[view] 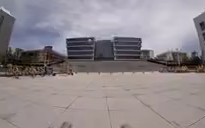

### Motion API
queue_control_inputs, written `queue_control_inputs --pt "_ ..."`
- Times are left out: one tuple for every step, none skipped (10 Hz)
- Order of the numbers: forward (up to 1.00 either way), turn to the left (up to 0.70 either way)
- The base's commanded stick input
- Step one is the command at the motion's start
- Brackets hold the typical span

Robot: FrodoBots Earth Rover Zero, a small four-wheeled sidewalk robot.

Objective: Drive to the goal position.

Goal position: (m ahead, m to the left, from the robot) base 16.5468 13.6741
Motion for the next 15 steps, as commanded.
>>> queue_control_inputs --pt "0.70 0.00" --pt "0.70 0.00" --pt "0.70 0.00" --pt "0.70 0.00" --pt "0.70 0.00" --pt "0.70 0.00" --pt "0.70 0.00" --pt "0.70 0.00" --pt "0.70 0.00" --pt "0.70 0.00" --pt "0.70 0.00" --pt "0.70 0.00" --pt "0.70 0.00" --pt "0.70 0.00" --pt "0.70 0.00"
